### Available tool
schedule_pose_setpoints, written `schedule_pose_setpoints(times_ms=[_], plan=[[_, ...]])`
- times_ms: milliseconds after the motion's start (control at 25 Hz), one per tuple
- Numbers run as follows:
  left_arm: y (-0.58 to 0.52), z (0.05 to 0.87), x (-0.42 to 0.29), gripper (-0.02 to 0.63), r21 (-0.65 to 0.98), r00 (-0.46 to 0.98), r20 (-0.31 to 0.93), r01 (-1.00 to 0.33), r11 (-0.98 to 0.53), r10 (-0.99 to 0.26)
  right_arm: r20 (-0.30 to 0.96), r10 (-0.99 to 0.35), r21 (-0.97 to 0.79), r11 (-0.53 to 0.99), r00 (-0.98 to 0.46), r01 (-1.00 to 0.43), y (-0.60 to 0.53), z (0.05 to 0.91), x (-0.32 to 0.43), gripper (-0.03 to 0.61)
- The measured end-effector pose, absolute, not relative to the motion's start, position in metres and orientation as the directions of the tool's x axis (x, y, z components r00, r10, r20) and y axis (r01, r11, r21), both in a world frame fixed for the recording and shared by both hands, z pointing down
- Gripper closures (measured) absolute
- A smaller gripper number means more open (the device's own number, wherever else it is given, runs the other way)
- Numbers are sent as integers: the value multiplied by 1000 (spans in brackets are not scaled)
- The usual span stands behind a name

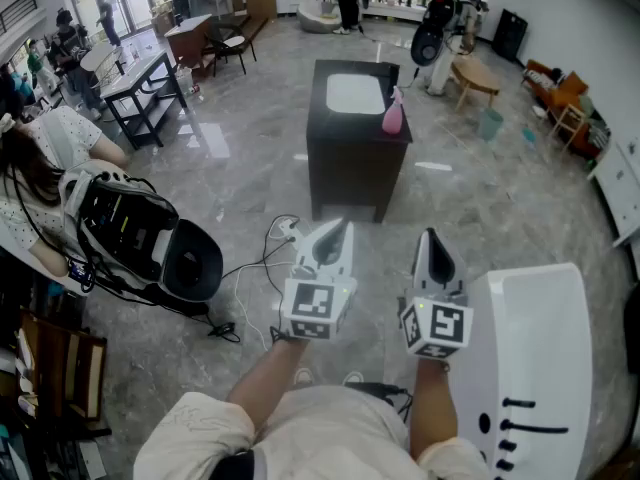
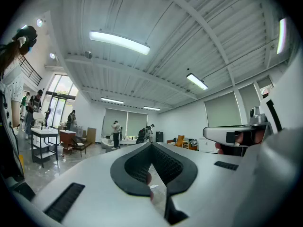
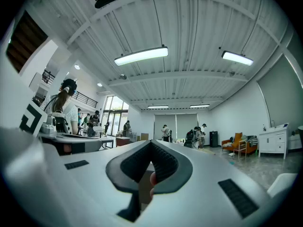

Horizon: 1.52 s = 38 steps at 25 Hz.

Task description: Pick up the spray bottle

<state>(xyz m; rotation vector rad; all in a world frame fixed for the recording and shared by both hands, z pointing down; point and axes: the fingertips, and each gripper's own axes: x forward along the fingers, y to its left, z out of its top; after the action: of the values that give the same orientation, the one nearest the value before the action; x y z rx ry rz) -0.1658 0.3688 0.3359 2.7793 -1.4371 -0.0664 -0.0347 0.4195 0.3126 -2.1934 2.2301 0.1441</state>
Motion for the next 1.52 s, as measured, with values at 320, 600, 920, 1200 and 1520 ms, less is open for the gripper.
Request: schedule_pose_setpoints(times_ms=[320, 600, 920, 1200, 1520], plan=[[377, 341, -144, 612, 19, 573, -17, -819, -573, -820, -79, -997, 36, 14, -17, -999, 424, 314, -12, 575], [385, 344, -108, 612, -6, 563, -17, -826, -563, -826, -96, -995, 20, 36, -38, -999, 432, 320, 18, 574], [378, 352, -72, 612, -7, 550, -16, -835, -550, -835, -70, -997, 2, 44, -44, -999, 421, 336, 50, 574], [332, 360, -61, 612, 12, 548, -9, -836, -548, -836, -54, -997, -1, 53, -52, -999, 370, 346, 62, 574], [257, 362, -72, 612, 18, 552, -31, -833, -553, -833, -54, -998, 15, 42, -43, -999, 294, 344, 52, 574]])
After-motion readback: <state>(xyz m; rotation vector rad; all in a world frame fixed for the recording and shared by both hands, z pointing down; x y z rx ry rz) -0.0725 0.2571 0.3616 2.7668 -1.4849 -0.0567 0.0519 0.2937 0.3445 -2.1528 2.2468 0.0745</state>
